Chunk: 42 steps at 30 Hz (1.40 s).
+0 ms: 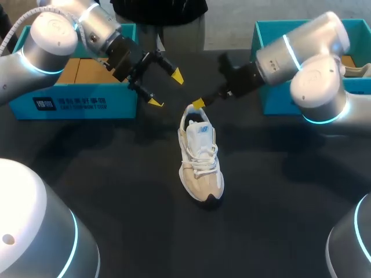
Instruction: Take the shoe out of the shoebox, open the shoe tongue, remove and reinsert the insole, then place the shoe into the shoebox
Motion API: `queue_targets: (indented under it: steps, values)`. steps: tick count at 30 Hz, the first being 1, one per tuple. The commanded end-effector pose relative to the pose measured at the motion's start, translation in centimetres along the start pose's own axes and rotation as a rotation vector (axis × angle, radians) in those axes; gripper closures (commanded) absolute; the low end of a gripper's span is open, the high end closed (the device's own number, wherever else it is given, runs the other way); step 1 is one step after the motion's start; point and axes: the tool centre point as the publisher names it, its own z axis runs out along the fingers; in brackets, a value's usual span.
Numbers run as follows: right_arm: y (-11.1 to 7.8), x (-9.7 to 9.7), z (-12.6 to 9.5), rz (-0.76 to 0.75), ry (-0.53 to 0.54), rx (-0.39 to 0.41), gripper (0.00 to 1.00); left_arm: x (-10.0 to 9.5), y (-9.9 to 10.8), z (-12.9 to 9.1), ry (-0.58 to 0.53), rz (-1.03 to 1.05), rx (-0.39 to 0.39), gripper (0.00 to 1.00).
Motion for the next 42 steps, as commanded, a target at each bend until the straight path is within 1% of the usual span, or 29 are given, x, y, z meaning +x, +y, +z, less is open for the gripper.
queue_targets:
  steps: [1, 12, 17, 18, 19, 21, 22, 23, 24, 28, 29, 30, 31, 33, 38, 42]
  values:
    - [-0.5, 1.1, -1.0, -0.021, -0.032, -0.070, 1.00, 0.0, -0.2, 0.0, 0.002, 0.000, -0.005, 0.00]
    - [-0.5, 1.1, -1.0, -0.021, -0.032, -0.070, 1.00, -0.2, -0.3, -0.5, -0.015, -0.013, 0.005, 0.00]
    - [-0.5, 1.1, -1.0, -0.021, -0.032, -0.070, 1.00, -0.6, -0.7, -1.7, -0.001, -0.010, -0.004, 0.00]
    - [-0.5, 1.1, -1.0, 0.008, -0.046, -0.026, 1.00, -0.7, -0.7, -1.9, 0.001, -0.009, -0.006, 0.00]
    - [-0.3, 1.1, -0.8, 0.046, -0.082, -0.024, 1.00, -0.8, -0.9, -2.3, 0.001, -0.008, -0.007, 0.00]
    - [-0.3, 1.2, -0.9, 0.117, -0.123, 0.029, 1.00, -1.0, -1.1, -2.9, 0.002, -0.008, -0.010, 0.00]
    - [-0.3, 1.2, -0.8, 0.142, -0.134, 0.018, 1.00, -1.1, -1.2, -3.1, 0.008, -0.005, -0.012, 0.00]
    - [-0.3, 1.2, -0.8, 0.165, -0.141, 0.035, 1.00, -1.1, -1.2, -3.3, 0.009, -0.004, -0.013, 0.00]
    - [-0.4, 1.2, -0.8, 0.205, -0.185, 0.049, 1.00, -1.2, -1.3, -3.7, 0.011, -0.003, -0.013, 0.00]
    - [-0.6, 1.3, -0.8, 0.285, -0.268, 0.100, 1.00, -1.5, -1.7, -5.0, 0.023, -0.001, -0.013, 0.00]
    - [-0.6, 1.4, -0.8, 0.323, -0.318, 0.124, 1.00, -1.6, -1.9, -5.6, 0.029, 0.000, -0.012, 0.00]
    - [-0.6, 1.5, -0.8, 0.333, -0.342, 0.136, 1.00, -1.7, -1.9, -6.0, 0.030, 0.001, -0.013, 0.00]
    - [-0.7, 1.6, -0.9, 0.342, -0.368, 0.129, 1.00, -1.7, -2.1, -6.3, 0.030, -0.001, -0.011, 0.00]
    - [-0.7, 1.8, -1.0, 0.360, -0.430, 0.167, 1.00, -1.8, -2.2, -7.1, 0.030, -0.003, -0.011, 0.00]
    - [-0.4, 2.4, -0.8, 0.383, -0.559, 0.225, 1.00, -1.9, -2.6, -9.1, 0.036, -0.010, -0.029, 0.00]
    - [-0.3, 2.7, -0.5, 0.418, -0.639, 0.317, 1.00, -1.9, -2.8, -10.2, 0.036, -0.014, -0.041, 0.00]
